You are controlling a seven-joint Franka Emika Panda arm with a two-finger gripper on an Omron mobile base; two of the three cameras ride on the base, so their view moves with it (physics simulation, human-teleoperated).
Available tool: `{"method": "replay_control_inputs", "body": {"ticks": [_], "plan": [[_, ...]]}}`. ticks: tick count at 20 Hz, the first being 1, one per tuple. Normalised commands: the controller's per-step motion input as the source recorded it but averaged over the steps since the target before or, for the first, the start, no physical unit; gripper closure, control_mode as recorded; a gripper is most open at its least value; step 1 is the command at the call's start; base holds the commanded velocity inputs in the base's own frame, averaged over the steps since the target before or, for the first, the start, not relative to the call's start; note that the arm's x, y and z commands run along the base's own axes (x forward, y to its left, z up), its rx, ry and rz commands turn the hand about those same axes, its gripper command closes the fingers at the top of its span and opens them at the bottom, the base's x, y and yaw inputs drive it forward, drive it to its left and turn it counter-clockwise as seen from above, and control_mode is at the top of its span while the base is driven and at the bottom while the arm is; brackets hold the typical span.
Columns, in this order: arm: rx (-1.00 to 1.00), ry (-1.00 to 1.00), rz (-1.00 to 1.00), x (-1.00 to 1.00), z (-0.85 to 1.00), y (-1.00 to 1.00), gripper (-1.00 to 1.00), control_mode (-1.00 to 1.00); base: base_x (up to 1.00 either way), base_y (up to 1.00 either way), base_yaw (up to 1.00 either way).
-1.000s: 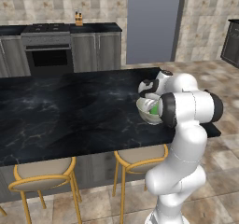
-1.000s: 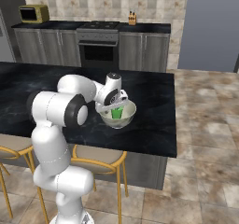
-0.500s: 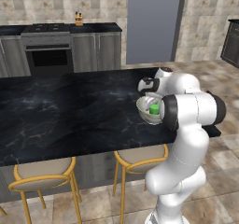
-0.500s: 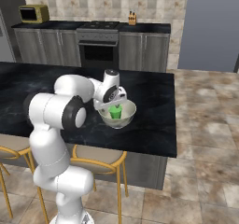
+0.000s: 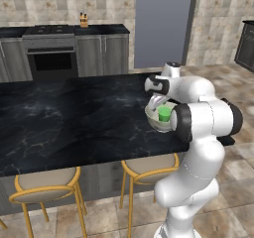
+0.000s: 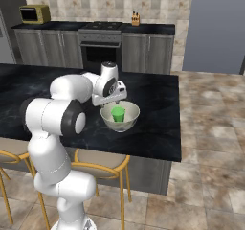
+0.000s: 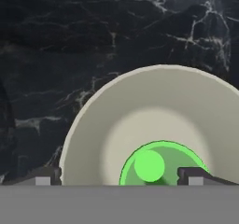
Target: Place the cup inside the bowl on the dining table and move the bowl to any counter.
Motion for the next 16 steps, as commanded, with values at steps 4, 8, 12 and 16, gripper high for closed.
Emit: {"method": "replay_control_inputs", "body": {"ticks": [4,8,12,16], "plan": [[0.0,0.11,-0.05,0.0,0.08,-0.07,-1.0,-1.0,0.0,0.0,0.0],[0.0,0.06,-0.15,0.0,0.01,-0.18,-1.0,-1.0,0.0,0.0,0.0],[0.0,0.01,-0.21,0.0,0.02,-0.19,-1.0,-1.0,0.0,0.0,0.0],[0.0,0.0,-0.21,0.0,0.11,-0.14,-1.0,-1.0,0.0,0.0,0.0]]}}
